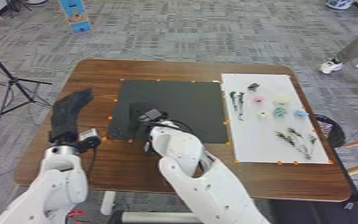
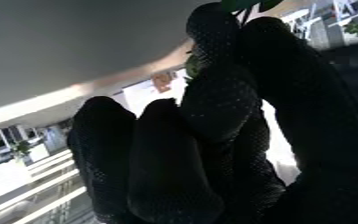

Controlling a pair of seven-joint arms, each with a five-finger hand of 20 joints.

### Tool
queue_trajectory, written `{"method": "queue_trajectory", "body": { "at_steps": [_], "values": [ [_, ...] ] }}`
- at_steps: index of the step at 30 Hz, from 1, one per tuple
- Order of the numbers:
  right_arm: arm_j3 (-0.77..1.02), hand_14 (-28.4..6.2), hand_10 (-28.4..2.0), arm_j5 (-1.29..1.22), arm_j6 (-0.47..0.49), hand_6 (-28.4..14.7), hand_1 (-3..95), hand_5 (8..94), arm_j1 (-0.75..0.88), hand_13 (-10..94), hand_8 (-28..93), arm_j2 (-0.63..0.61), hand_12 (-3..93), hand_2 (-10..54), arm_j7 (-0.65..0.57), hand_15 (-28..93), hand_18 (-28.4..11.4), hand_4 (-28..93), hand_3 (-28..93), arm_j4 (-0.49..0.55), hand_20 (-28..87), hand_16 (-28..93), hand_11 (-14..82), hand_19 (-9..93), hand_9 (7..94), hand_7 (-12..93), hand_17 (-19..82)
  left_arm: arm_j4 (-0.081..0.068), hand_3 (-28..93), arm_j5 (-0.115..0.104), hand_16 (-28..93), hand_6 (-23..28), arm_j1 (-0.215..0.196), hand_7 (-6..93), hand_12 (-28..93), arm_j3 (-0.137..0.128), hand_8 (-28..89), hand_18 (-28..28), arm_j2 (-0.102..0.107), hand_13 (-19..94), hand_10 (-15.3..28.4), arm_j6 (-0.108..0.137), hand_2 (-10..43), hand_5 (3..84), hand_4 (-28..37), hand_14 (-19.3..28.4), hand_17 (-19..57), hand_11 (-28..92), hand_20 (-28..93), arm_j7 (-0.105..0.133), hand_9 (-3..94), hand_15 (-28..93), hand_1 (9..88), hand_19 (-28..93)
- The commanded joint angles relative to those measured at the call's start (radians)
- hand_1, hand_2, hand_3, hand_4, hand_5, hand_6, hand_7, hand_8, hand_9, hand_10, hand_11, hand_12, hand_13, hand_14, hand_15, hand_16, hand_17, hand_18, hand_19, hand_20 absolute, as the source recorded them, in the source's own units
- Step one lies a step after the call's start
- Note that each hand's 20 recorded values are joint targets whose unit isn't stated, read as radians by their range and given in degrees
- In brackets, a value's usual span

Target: Arrange flowers

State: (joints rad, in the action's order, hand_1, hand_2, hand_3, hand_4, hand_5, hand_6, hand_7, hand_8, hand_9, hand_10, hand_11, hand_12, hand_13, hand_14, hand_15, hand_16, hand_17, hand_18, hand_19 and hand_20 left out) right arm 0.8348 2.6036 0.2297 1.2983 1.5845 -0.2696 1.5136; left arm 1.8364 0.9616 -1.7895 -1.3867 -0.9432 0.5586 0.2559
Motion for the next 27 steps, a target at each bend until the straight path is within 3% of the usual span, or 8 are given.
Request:
{"method": "queue_trajectory", "body": {
  "at_steps": [1, 14, 18, 21, 24, 25, 26, 27],
  "values": [
    [0.010, -4.5, -7.0, 0.007, -0.021, -0.1, 51.5, 82.7, 0.005, 92, 28, 0.016, 39.0, -9.5, -0.009, 72, -19.2, 7, 62, -0.025, 68, 47, 50.2, 93, 91.9, 25, 66, 0.009, 69, 0.011, -2, 2.6, 0.050, 16.6, 10, 0.019, -9, 6.4, -0.023, 39, 13.3, 0.010, 29.0, 52.3, -28.3, 12.3, 11.6, 18, 18, -0.007, 50.8, 12, 24.1, 5],
    [0.009, -5.3, -7.8, -0.067, -0.086, -1.2, 48.0, 83.5, -0.040, 91, 24, 0.012, 38.5, -9.5, -0.043, 72, -20.1, 3, 60, -0.050, 67, 47, 49.3, 93, 91.8, 19, 65, 0.016, 70, 0.025, -2, 2.7, 0.059, 16.4, 10, 0.031, -9, 6.5, -0.035, 39, 13.3, 0.022, 23.5, 51.9, -28.3, 12.4, 11.3, 18, 18, -0.027, 50.6, 12, 22.4, 5],
    [0.008, -5.4, -8.0, -0.099, -0.094, -1.9, 45.6, 83.5, -0.049, 91, 23, 0.009, 38.2, -8.6, -0.063, 72, -20.4, 2, 60, -0.048, 67, 47, 49.2, 93, 91.9, 17, 64, 0.024, 70, 0.024, -2, 2.8, 0.035, 16.2, 10, 0.015, -9, 6.6, -0.031, 39, 13.2, 0.007, 21.3, 51.7, -28.3, 12.5, 11.1, 18, 18, -0.018, 50.4, 12, 21.9, 5],
    [0.012, -5.5, -8.2, -0.118, -0.099, -2.3, 38.3, 82.7, -0.047, 91, 16, 0.010, 37.8, -5.5, -0.066, 72, -20.6, -1, 64, -0.046, 68, 47, 49.1, 93, 92.1, 16, 64, 0.030, 71, 0.021, -2, 2.9, 0.012, 16.1, 11, -0.002, -9, 6.9, -0.028, 38, 13.1, -0.005, 15.4, 51.4, -28.3, 12.5, 10.7, 18, 18, -0.008, 50.2, 12, 20.6, 5],
    [0.017, -5.7, -8.7, -0.139, -0.101, -2.7, 30.8, 82.5, -0.044, 91, -4, 0.011, 37.7, -1.7, -0.063, 72, -21.1, -2, 66, -0.043, 68, 47, 48.8, 93, 92.2, 18, 64, 0.040, 72, 0.020, -2, 3.0, -0.021, 15.8, 11, -0.025, -8, 7.4, -0.024, 38, 12.9, -0.022, 9.4, 50.9, -28.3, 12.5, 10.2, 18, 18, 0.003, 50.0, 12, 19.4, 5],
    [0.019, -5.9, -8.8, -0.142, -0.093, -3.0, 29.2, 82.0, -0.043, 91, -5, 0.011, 37.7, -0.6, -0.063, 72, -21.2, -3, 65, -0.040, 68, 47, 48.7, 93, 92.2, 18, 64, 0.071, 73, -0.012, -2, 2.9, -0.148, 15.7, 11, -0.116, -8, 7.6, -0.016, 38, 12.9, -0.084, 8.0, 50.7, -28.3, 12.5, 9.9, 18, 18, 0.063, 49.8, 12, 19.1, 5],
    [0.021, -6.1, -8.8, -0.147, -0.097, -3.1, 27.8, 81.8, -0.040, 91, -5, 0.010, 37.8, 0.1, -0.060, 72, -21.3, -3, 65, -0.039, 68, 47, 48.7, 93, 92.1, 17, 64, 0.082, 73, -0.022, -2, 2.9, -0.211, 15.6, 11, -0.164, -8, 7.7, -0.018, 38, 12.9, -0.124, 6.9, 50.7, -28.3, 12.5, 9.8, 18, 18, 0.091, 49.7, 12, 18.7, 5],
    [0.019, -6.3, -8.9, -0.148, -0.100, -3.3, 26.2, 81.4, -0.041, 91, -5, 0.009, 37.7, 1.0, -0.058, 72, -21.6, -3, 64, -0.038, 68, 47, 48.6, 93, 92.1, 17, 64, 0.084, 73, -0.023, -2, 2.9, -0.222, 15.6, 11, -0.172, -8, 7.9, -0.018, 37, 12.8, -0.129, 5.9, 50.7, -28.3, 12.5, 9.5, 18, 17, 0.100, 49.6, 12, 18.2, 5]
  ]
}}
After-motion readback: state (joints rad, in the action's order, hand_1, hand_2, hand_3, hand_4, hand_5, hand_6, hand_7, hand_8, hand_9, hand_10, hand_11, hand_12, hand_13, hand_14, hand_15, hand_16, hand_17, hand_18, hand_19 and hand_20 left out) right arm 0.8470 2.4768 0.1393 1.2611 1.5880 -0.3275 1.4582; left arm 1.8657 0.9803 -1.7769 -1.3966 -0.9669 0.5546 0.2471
